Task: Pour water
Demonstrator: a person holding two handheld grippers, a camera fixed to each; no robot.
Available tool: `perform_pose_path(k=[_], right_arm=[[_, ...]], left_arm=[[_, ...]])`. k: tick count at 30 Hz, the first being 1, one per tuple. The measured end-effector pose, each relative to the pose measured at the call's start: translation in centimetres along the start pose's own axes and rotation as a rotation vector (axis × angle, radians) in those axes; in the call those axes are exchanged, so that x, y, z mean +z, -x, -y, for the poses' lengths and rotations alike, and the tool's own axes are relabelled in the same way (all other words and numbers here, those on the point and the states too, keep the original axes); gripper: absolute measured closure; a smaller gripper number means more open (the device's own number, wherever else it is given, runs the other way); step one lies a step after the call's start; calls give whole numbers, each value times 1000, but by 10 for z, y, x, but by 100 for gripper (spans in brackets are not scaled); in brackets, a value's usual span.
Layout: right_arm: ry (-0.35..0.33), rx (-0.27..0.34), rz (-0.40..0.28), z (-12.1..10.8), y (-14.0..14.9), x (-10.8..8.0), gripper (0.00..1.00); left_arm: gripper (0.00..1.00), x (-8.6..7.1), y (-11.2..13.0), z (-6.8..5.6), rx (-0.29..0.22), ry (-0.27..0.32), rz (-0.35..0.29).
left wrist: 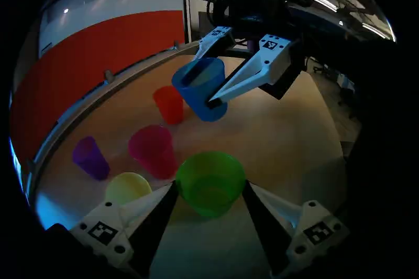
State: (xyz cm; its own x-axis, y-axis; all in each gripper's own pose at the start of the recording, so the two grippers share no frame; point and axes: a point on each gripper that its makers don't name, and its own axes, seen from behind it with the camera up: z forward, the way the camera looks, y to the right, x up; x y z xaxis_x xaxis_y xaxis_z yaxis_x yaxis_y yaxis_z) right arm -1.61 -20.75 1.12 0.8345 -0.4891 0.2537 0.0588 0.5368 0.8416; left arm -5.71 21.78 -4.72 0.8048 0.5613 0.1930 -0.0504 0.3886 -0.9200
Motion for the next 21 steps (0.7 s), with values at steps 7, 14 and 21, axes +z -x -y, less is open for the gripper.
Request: perform_pose_path(k=[7, 14, 21], right_arm=[[-10, 9, 23, 2, 12, 8, 10], [-22, 11, 41, 7, 21, 16, 10], [-17, 4, 55, 6, 27, 17, 10]], left_arm=[[13, 3, 7, 0, -10, 1, 6], [13, 4, 11, 0, -24, 2, 6], [13, 3, 14, -1, -28, 2, 6]])
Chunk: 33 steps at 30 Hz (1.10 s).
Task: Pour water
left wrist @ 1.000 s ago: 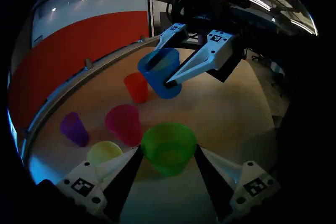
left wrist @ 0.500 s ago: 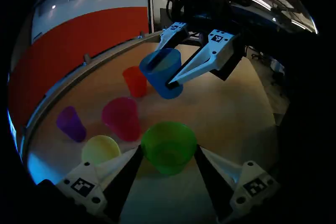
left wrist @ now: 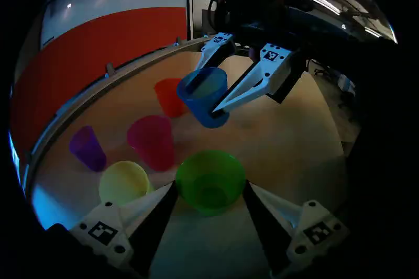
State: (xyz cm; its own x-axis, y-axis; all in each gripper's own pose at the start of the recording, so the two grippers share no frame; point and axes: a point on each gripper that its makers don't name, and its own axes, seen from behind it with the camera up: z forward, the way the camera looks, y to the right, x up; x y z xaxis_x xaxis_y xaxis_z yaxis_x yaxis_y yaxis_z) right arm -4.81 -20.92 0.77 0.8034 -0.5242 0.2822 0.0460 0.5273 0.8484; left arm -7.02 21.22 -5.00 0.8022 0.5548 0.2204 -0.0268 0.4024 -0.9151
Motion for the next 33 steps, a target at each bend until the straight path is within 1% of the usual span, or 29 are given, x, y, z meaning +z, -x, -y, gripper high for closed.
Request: perform_pose_path(k=[8, 17, 21, 27, 33], right_arm=[[5, -12, 20, 1, 9, 2, 10], [4, -14, 24, 2, 10, 3, 11], [3, -17, 29, 3, 12, 5, 10], [-1, -23, 32, 5, 11, 8, 10], [-7, -18, 40, 6, 15, 13, 10]], left_arm=[[13, -1, 3, 0, -8, -2, -8], [13, -1, 4, 0, -16, -4, -7], [12, -2, 6, 0, -19, 0, 3], [12, -1, 14, 1, -10, -4, 30], [9, -5, 17, 2, -23, -4, 39]])
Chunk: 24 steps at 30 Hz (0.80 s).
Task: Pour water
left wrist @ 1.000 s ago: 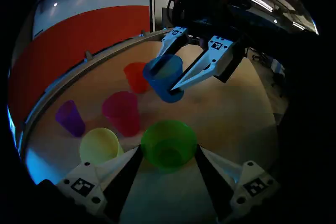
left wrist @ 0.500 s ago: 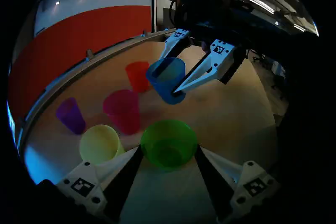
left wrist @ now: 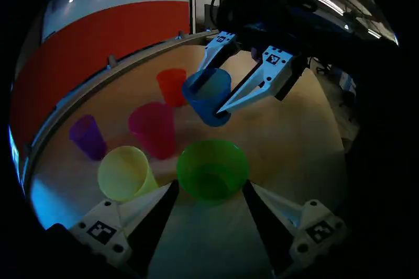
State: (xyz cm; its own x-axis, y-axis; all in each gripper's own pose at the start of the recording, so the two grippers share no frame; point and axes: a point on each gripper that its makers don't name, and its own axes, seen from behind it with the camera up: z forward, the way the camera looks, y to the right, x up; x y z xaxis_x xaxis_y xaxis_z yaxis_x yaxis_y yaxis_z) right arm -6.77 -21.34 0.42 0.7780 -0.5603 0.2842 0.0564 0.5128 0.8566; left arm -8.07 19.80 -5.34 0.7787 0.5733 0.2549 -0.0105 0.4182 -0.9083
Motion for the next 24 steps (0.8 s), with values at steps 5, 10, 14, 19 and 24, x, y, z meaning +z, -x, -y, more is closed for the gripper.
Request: perform_pose_path(k=[5, 10, 14, 19, 24], right_arm=[[-9, 3, 11, 3, 6, 7, 10], [-20, 9, 18, 6, 11, 14, 10], [-29, 16, 21, 9, 13, 19, 10], [-34, 19, 26, 11, 18, 22, 10], [-32, 20, 21, 11, 20, 24, 11]], left_arm=[[6, -5, 7, 1, -4, -7, 14], [6, -9, 12, 0, -14, -8, 21], [6, -13, 16, 2, -21, -18, 22], [6, -17, 19, 1, -32, -22, 23], [6, -21, 21, 0, -44, -28, 21]])
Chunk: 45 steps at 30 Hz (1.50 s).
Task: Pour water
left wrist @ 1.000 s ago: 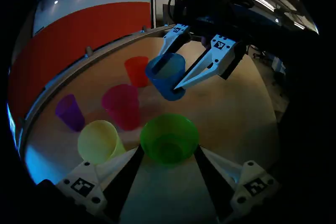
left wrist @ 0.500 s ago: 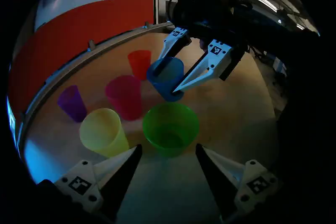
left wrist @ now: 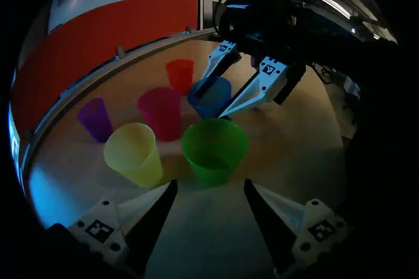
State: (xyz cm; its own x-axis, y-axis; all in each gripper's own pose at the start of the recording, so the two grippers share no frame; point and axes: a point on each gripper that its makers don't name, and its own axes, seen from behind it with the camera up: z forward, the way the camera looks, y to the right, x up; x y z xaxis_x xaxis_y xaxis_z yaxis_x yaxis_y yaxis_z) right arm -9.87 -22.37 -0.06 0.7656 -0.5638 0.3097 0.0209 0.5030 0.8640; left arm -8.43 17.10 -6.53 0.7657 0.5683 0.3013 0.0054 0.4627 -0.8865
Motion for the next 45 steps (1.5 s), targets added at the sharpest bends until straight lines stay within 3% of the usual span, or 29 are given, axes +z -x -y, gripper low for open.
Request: perform_pose_path(k=[19, 29, 45], right_arm=[[20, -9, 26, 2, 14, -10, 9], [17, 6, 25, 5, 15, -15, 0], [89, 35, 39, -1, 37, -48, 0]], left_arm=[[6, -2, 5, 1, -36, -18, -5], [6, -7, 5, 3, -45, -28, -11], [6, -30, 22, 15, -88, -100, -19]])
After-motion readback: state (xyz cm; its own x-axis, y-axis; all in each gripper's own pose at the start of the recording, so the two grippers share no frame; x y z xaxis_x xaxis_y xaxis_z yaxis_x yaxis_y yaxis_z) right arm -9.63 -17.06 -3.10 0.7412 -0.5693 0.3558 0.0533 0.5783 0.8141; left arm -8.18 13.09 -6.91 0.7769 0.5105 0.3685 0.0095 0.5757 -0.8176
